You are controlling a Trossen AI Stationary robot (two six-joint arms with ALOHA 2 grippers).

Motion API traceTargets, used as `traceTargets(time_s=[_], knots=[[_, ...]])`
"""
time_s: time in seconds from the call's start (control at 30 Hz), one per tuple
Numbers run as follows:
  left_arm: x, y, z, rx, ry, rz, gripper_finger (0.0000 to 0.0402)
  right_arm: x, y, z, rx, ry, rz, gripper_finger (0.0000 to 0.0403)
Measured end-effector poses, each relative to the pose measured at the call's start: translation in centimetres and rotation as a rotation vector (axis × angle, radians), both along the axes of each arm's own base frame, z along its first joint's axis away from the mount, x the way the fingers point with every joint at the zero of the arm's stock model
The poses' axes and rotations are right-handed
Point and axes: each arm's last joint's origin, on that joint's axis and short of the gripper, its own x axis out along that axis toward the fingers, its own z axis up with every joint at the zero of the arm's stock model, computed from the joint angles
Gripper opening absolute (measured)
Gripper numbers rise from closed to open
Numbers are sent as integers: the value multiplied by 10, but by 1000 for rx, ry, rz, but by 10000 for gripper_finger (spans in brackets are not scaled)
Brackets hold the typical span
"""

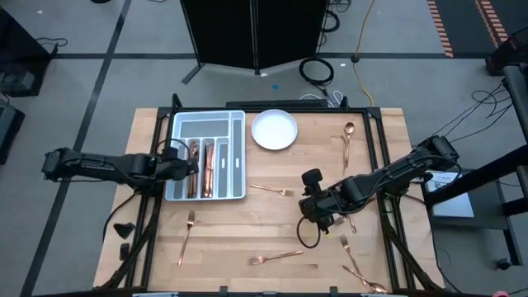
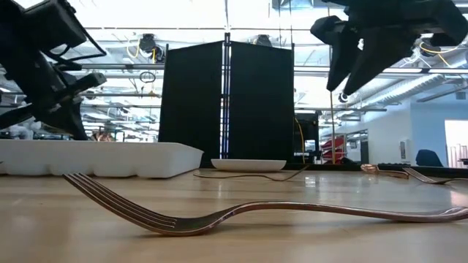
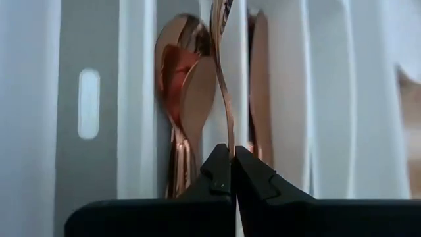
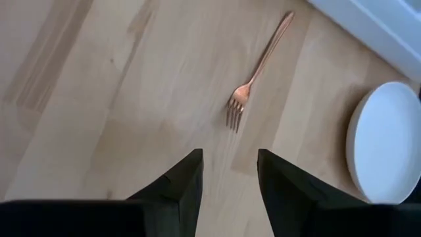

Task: Sort silverware
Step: Put the spoon on the silverware tray

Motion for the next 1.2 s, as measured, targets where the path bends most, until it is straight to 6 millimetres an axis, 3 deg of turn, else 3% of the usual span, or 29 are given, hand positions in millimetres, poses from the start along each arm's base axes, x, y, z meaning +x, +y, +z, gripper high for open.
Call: traceTargets(time_s=[0.27, 0.7, 0.93, 1.2], knots=[[7, -4, -9, -80, 80, -19, 11, 5, -4, 1, 6, -29, -5, 135], [12, -2, -5, -5, 155, -188, 130, 4, -4, 1, 20, -39, -47, 135], [12, 4, 31, 158, 184, -219, 150, -1, -11, 10, 57, -63, -119, 135], [41, 7, 92, 572, -30, -460, 150, -33, -72, 47, 156, -143, -514, 135]])
